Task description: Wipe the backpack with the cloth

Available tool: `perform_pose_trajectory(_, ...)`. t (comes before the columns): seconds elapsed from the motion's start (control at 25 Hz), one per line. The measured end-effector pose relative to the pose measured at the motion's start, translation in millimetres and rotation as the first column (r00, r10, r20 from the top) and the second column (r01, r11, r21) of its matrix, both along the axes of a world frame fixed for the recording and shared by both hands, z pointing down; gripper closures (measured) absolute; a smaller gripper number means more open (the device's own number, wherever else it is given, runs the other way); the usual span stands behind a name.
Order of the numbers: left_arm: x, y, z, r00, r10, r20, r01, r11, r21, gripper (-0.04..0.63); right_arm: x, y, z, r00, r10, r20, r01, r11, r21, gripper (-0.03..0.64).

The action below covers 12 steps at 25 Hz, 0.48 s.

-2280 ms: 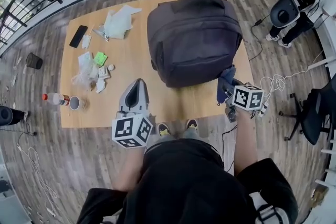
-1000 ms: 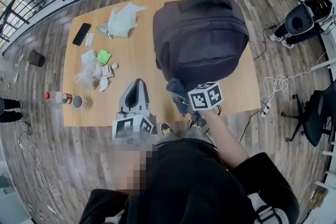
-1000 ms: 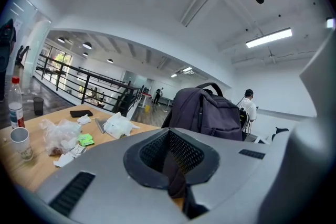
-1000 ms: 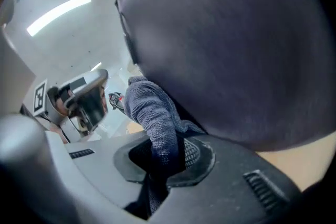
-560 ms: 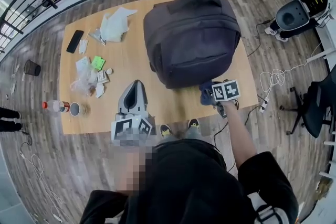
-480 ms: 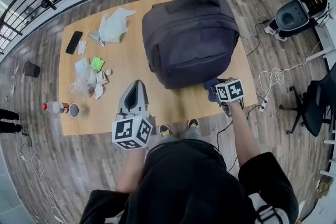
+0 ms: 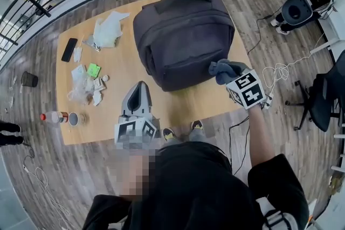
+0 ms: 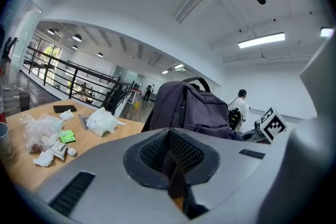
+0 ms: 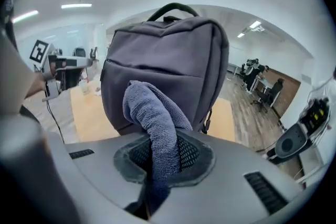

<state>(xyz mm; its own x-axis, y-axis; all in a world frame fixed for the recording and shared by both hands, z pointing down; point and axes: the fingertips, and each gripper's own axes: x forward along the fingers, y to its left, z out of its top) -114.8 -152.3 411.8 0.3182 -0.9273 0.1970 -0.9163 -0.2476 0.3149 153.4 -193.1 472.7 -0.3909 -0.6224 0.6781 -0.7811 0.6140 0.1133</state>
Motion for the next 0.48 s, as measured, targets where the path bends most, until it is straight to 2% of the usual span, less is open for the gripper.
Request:
perform_pose_trajectory(0.12,0,2,2,1.000,0.003,0.002,-0.003,1.000,-0.005,0.580,5,8,18,0.989,0.071,0.131,-0.064,0.996,-0.062,0.575)
perform_pose_trajectory(0.2,-3,3,2,1.000,-0.002,0.009,0.002,1.000,-0.007,0.580,16,16,58,0.988,0.116,0.099,-0.099,0.982,-0.159,0.575)
perform_pose_trajectory(0.32,-13,8,2,1.000,-0.018,0.025,0.018,1.000,-0.014,0.580,29,19,139,0.983,0.182,0.030,-0.166,0.941,-0.295,0.575)
perform_pose_trajectory(0.48,-36,15,5,0.997,-0.070,0.044,0.071,0.997,-0.024,0.580,7,16,196,0.980,0.201,0.010,-0.180,0.898,-0.401,0.575)
